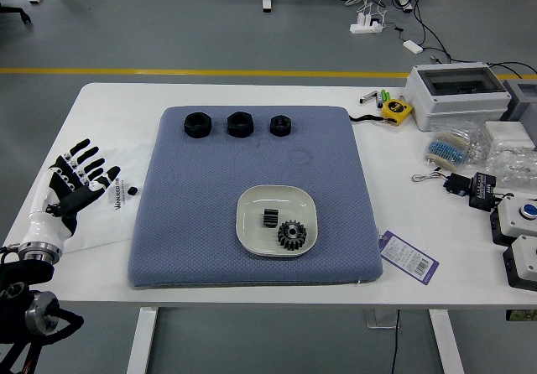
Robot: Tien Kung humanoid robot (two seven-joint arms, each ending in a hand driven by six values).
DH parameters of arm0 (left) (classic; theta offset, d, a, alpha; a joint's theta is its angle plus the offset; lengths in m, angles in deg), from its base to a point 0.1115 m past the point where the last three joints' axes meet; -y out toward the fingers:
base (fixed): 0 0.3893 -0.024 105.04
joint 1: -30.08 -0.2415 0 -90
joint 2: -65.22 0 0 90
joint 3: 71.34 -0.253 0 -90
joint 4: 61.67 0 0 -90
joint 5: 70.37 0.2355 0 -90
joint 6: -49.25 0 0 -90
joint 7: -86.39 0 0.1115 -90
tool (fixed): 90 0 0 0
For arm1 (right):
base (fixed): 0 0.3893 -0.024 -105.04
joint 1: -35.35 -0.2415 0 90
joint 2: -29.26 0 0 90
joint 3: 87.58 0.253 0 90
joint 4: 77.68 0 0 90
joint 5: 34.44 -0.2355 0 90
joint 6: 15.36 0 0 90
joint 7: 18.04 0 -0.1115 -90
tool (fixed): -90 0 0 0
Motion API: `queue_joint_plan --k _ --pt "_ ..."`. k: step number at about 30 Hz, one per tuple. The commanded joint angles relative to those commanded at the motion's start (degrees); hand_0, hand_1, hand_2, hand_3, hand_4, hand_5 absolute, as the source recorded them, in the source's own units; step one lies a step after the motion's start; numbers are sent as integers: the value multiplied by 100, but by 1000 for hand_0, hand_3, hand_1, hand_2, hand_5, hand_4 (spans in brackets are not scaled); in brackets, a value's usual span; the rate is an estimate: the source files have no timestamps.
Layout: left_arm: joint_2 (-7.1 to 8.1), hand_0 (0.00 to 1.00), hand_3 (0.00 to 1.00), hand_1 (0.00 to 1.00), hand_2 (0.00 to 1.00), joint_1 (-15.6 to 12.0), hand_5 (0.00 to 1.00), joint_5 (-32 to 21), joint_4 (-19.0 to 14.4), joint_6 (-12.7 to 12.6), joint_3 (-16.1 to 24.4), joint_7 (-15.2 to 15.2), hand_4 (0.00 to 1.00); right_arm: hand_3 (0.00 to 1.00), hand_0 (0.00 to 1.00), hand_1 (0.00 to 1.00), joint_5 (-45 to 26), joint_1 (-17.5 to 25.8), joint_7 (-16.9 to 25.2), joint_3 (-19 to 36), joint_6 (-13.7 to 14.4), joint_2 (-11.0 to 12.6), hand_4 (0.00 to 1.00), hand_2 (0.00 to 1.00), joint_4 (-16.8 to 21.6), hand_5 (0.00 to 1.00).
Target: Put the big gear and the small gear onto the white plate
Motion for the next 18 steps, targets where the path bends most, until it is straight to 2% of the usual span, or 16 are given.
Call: queue_joint_plan --k 18 --pt "-9 781 830 763 839 -5 70 18 7 2 -12 -2 965 594 653 646 4 0 -1 10 6 -2 851 737 1 695"
